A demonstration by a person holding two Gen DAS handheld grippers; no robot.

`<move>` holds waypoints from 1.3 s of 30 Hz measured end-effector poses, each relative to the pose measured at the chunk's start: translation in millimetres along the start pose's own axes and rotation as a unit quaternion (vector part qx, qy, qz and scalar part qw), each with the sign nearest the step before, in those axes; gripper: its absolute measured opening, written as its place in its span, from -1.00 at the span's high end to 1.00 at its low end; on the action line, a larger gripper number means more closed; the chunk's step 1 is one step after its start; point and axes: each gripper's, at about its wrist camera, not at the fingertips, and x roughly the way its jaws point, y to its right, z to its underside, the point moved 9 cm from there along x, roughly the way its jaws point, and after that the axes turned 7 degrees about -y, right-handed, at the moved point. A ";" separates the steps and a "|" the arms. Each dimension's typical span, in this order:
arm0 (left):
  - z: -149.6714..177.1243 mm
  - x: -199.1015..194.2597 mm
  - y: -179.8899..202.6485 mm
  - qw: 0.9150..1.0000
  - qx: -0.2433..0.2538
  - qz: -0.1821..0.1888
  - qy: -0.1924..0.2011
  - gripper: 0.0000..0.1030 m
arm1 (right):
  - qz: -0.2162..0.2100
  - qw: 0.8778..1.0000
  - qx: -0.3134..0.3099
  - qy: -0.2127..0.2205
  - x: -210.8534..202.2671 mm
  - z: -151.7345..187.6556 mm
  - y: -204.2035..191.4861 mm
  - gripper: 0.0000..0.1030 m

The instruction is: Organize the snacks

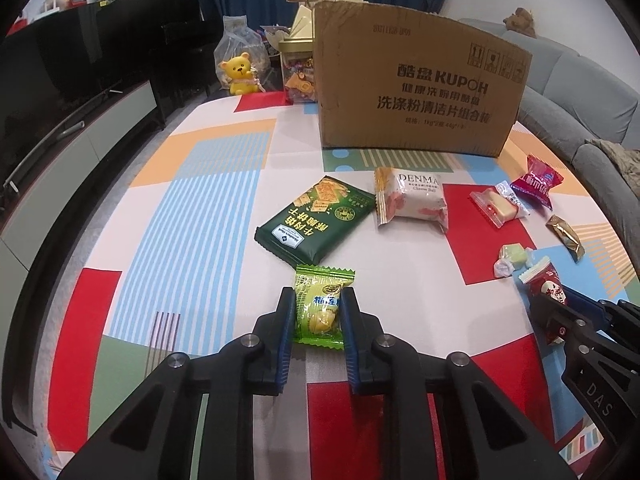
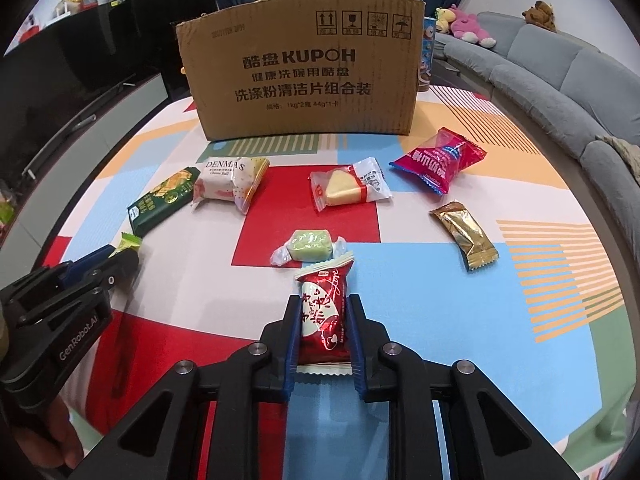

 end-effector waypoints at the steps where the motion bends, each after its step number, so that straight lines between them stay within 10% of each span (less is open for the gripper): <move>1: -0.5 -1.3 0.0 1.000 0.000 0.000 0.002 0.56 | -0.001 1.000 0.001 0.002 -1.2 -0.8 0.0 0.55; 39: -35.0 -45.3 20.9 0.999 0.011 0.012 0.051 0.56 | -0.006 0.997 0.006 0.073 -53.9 -46.7 16.1 0.55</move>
